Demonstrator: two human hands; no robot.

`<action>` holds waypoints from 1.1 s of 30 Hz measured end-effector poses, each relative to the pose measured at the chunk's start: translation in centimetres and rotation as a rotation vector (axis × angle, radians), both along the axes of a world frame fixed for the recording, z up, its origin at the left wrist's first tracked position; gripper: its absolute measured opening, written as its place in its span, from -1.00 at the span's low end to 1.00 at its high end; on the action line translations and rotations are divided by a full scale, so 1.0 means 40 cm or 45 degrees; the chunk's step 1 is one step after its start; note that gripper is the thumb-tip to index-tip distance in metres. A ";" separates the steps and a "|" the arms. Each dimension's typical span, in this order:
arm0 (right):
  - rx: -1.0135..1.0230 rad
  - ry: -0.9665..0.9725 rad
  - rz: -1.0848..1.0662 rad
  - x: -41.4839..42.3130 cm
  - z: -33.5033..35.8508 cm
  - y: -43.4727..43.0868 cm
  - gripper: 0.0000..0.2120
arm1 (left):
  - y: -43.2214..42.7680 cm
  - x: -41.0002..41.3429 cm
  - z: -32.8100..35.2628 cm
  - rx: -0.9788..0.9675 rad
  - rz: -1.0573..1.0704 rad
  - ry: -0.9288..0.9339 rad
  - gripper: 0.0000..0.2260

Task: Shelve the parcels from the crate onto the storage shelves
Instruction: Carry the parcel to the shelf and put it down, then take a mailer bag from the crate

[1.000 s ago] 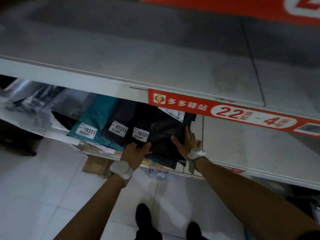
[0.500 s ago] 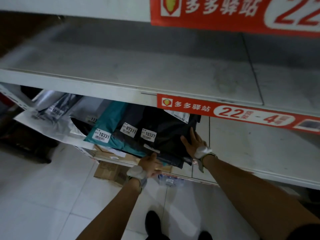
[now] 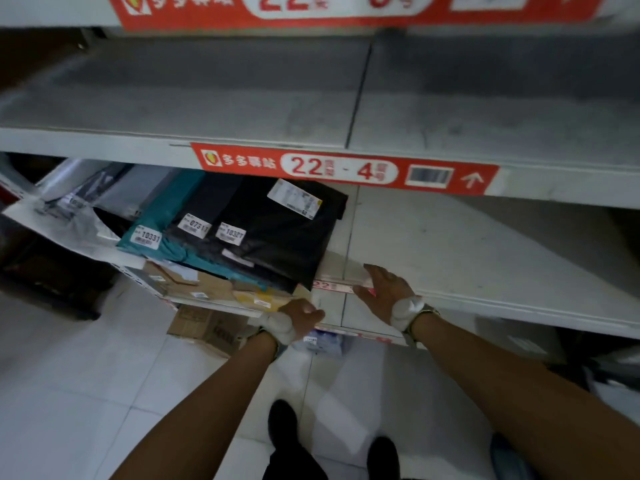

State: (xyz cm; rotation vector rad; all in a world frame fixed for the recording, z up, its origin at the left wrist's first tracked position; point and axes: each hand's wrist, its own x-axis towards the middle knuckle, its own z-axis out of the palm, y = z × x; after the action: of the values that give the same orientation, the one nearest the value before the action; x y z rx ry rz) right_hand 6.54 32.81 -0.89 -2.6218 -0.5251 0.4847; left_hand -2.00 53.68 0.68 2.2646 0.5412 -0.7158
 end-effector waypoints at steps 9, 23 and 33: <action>-0.374 -0.233 0.013 -0.139 -0.035 -0.321 0.11 | -0.210 -0.110 -0.005 0.563 -0.318 -0.559 -0.27; -0.516 -0.164 -0.130 -0.423 -0.008 -0.525 -0.28 | -0.350 -0.301 -0.005 0.508 -0.458 -0.540 -0.26; -0.585 0.012 -0.245 -0.699 -0.045 -0.760 -0.28 | -0.527 -0.544 -0.142 0.332 -0.499 -0.347 -0.18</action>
State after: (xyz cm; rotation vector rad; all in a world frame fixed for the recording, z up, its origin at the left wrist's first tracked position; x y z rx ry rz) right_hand -21.42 2.40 -2.71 -3.0626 -0.1643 0.6136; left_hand -23.76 32.61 -5.00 2.6972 0.0589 -0.5276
